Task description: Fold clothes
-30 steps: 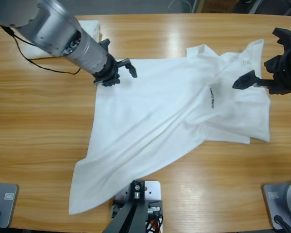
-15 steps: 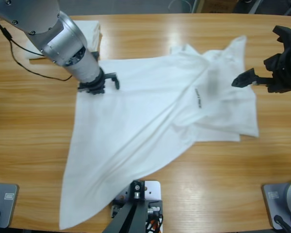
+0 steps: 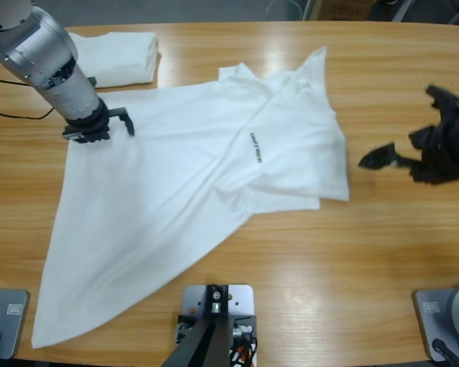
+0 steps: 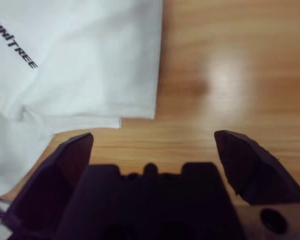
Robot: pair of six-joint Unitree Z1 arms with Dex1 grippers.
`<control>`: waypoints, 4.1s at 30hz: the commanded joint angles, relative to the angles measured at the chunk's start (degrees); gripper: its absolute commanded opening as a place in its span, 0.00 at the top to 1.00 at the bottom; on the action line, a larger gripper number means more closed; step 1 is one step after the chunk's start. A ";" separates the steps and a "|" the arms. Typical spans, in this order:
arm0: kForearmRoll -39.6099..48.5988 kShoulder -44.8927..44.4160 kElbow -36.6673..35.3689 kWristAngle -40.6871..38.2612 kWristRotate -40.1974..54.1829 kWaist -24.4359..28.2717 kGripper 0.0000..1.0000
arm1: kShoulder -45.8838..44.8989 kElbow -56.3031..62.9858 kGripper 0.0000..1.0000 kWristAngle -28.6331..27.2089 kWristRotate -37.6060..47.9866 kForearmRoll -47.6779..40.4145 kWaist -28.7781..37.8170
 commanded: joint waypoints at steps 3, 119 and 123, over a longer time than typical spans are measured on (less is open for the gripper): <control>1.05 1.31 4.52 1.07 0.47 2.55 0.00 | 5.65 12.82 0.19 13.01 4.28 -22.77 0.31; -3.39 -1.08 11.76 -0.51 -1.03 3.20 0.00 | 1.80 -18.23 1.00 9.03 -12.77 39.32 -3.33; -3.71 -1.10 12.14 -0.51 -1.03 3.20 0.00 | 2.75 -20.69 1.00 7.68 -11.92 39.48 -3.07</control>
